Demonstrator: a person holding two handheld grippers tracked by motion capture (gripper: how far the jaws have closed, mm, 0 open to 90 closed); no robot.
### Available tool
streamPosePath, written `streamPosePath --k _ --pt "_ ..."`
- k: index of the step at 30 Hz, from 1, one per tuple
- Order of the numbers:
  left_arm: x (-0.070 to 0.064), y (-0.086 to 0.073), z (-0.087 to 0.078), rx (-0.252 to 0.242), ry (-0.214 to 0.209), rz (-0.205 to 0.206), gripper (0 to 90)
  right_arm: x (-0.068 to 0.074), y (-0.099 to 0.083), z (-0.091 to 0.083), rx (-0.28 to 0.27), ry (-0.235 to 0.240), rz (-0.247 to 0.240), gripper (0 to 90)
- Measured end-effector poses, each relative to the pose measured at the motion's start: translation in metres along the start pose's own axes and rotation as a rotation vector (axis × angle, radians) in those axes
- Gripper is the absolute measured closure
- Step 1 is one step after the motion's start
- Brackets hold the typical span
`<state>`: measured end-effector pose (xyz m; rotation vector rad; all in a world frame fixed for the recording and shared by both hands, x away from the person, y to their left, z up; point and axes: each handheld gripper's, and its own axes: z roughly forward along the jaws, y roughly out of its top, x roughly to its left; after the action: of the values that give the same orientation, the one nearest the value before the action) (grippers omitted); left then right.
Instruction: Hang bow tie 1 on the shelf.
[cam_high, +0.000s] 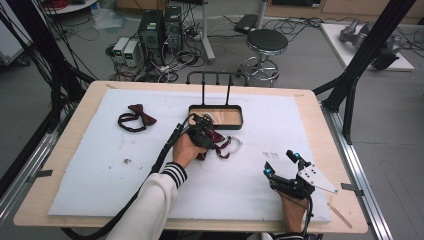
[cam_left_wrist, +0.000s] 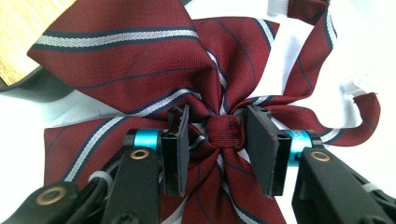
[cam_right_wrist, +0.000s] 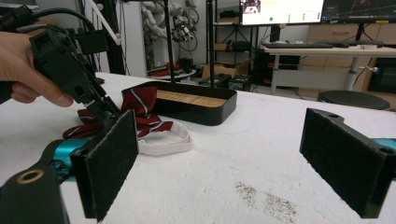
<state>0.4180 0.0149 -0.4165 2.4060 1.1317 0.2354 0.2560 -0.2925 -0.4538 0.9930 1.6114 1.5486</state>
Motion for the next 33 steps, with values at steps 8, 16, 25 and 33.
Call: streamPosePath --k 8,16,25,33 --pt "-0.002 -0.001 -0.001 -0.009 -0.001 0.036 72.0 0.000 0.000 0.000 -0.001 0.001 -0.001 10.8" --pt "-0.003 -0.003 -0.002 -0.019 0.000 0.054 72.6 0.000 0.000 0.000 -0.004 0.001 -0.003 10.8" --pt "-0.002 -0.010 -0.010 -0.083 0.011 0.091 72.8 0.000 0.000 0.000 -0.002 0.003 -0.001 10.8" --pt "0.004 -0.017 -0.028 -0.202 0.022 0.095 72.9 0.000 0.000 0.000 0.000 0.002 -0.003 10.8"
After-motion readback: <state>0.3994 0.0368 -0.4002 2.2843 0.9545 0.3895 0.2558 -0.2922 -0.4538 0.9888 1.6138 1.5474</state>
